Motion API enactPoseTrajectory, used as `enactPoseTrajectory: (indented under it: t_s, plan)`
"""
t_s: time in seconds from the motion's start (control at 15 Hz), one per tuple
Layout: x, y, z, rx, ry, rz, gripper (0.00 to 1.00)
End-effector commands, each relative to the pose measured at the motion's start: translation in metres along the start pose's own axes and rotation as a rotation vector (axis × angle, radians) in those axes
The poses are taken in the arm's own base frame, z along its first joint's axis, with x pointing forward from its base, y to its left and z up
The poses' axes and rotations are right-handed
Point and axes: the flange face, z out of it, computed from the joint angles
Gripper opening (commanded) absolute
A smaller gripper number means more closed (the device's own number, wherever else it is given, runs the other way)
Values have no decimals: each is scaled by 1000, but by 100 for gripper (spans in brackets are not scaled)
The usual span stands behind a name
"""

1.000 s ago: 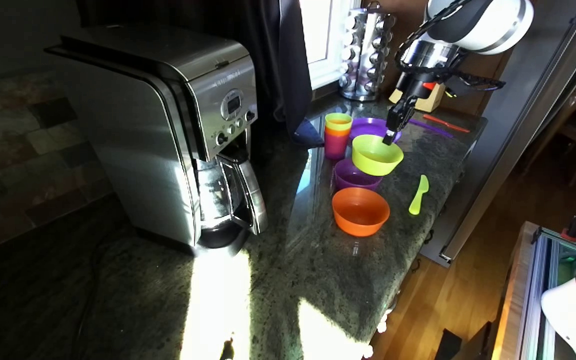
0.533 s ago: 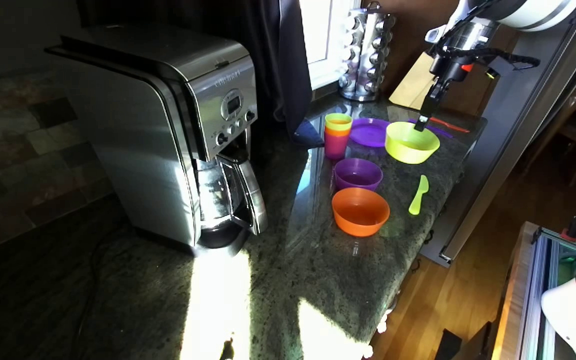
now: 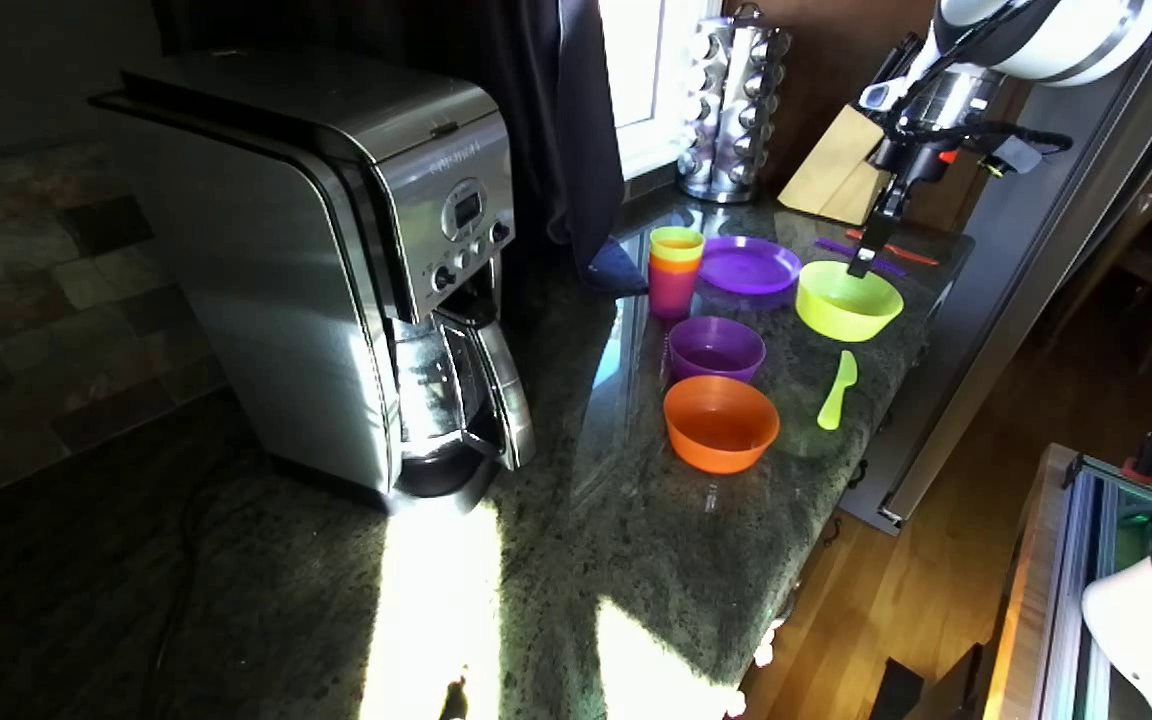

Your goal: Unstack the bowls

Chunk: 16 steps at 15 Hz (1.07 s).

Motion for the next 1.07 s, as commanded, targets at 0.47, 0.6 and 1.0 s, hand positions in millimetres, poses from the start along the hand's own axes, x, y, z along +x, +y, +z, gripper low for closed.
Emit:
enactPoseTrajectory:
  t_s: [0.47,0.6,1.0]
  plan:
    - [9,44,48,-43,-30,-3,1]
    - [13,48,53,-45,-27,10,1]
    - [27,52,63,-29,-18,38,1]
